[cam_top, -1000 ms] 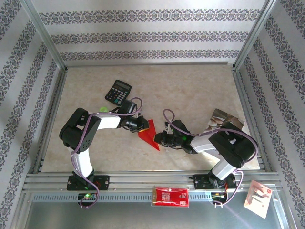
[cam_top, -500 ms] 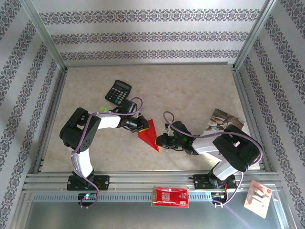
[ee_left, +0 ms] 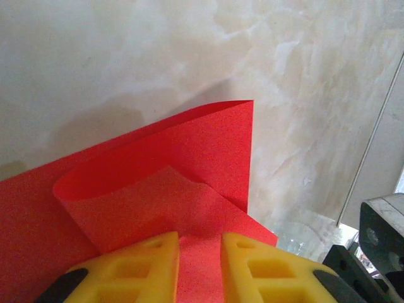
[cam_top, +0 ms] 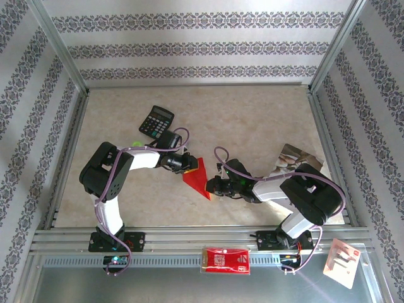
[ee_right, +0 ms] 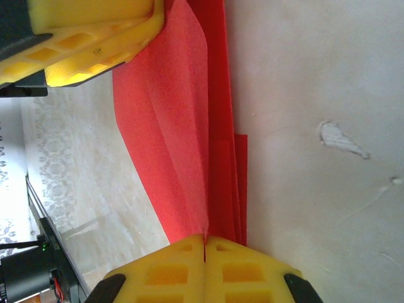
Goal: Fold a paper plane with a square sheet of paper (pick it up from the middle)
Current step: Fourth fold the wing at the center of the table.
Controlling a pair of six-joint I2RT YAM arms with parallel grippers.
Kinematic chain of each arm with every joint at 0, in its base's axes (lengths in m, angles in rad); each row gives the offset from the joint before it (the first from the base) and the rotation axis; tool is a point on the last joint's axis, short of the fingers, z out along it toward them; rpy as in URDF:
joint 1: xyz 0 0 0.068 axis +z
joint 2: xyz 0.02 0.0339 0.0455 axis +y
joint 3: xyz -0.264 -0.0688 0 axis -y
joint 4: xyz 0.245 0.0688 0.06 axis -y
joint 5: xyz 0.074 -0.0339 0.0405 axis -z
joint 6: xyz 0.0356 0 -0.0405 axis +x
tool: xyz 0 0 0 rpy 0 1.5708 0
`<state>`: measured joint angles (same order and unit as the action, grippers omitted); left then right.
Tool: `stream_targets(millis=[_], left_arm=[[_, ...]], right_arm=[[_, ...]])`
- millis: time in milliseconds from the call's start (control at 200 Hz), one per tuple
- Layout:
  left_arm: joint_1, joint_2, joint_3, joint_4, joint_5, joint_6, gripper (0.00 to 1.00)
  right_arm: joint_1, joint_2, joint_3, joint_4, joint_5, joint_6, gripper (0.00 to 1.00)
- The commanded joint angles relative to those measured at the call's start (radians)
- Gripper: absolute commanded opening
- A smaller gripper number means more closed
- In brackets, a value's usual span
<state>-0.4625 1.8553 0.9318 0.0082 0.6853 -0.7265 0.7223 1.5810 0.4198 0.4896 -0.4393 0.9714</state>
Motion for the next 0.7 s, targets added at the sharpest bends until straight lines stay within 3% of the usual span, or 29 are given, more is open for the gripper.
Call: stream_targets(millis=[0, 360, 699], left_arm=[[0.016, -0.075, -0.019, 0.012, 0.015, -0.022, 0.25], [-0.048, -0.12, -0.067, 0.1, 0.066, -0.07, 0.32], [-0.013, -0.022, -0.032, 0.083, 0.025, -0.041, 0.29]], right_arm=[[0.001, -0.003, 0.001, -0.022, -0.01, -0.015, 0.0], [0.003, 0.001, 0.006, -0.022, -0.009, -0.011, 0.0], [0.004, -0.007, 0.004, -0.023, -0.007, -0.01, 0.0]])
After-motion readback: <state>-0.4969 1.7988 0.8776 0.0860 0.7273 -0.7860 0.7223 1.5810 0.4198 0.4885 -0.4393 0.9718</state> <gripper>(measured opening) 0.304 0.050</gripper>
